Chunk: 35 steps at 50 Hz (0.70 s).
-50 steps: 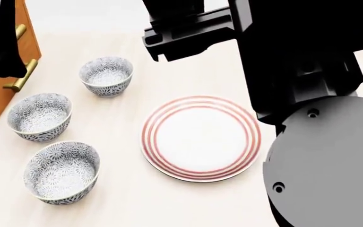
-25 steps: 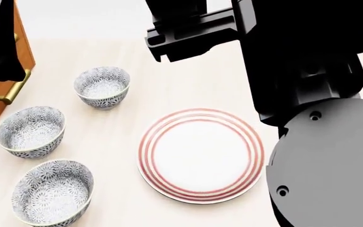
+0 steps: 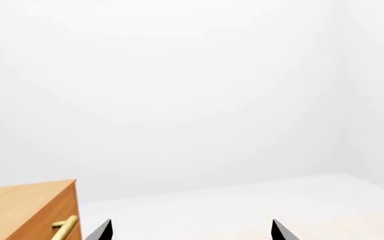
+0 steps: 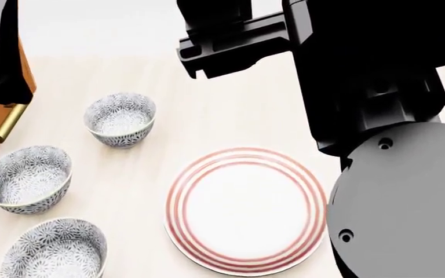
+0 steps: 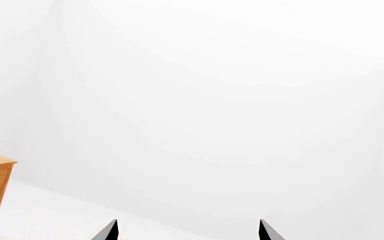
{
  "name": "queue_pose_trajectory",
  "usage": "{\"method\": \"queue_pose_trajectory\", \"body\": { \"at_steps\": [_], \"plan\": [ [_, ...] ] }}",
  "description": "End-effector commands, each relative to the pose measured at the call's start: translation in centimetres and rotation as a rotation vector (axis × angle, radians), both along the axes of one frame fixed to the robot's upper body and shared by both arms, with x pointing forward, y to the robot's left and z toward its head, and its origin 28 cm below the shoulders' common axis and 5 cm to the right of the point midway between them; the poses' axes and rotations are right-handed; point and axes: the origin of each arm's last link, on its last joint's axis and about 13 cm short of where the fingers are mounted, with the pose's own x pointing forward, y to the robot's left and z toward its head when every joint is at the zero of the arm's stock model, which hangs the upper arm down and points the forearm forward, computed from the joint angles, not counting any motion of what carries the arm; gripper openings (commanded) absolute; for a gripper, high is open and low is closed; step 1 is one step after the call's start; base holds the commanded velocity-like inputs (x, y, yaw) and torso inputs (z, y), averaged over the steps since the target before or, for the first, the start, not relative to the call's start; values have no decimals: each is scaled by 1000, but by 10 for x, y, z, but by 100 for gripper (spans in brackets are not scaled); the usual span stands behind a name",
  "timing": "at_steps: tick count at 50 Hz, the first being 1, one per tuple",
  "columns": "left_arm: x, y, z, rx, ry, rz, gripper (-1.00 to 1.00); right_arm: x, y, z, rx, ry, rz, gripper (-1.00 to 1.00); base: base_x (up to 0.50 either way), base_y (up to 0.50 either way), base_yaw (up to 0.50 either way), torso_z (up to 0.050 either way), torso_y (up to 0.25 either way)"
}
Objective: Put the bowl at the front on the plate.
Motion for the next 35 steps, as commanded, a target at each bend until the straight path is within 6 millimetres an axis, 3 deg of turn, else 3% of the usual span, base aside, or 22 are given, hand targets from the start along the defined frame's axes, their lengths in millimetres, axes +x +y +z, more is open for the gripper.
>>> {"method": "queue_pose_trajectory", "body": {
  "at_steps": [1,17,35],
  "plan": [
    [0,0,-2,-1,3,0,100,0,0,-1,-2,0,5,100,246,0,0,0,0],
    [0,1,-3,-2,4,4,100,0,0,-1,4,-7,-2,100,248,0,0,0,1],
    [-2,0,-11,-34,101,-9,100,0,-1,0,11,-26,-3,100,0,0,0,0,0]
  ]
}}
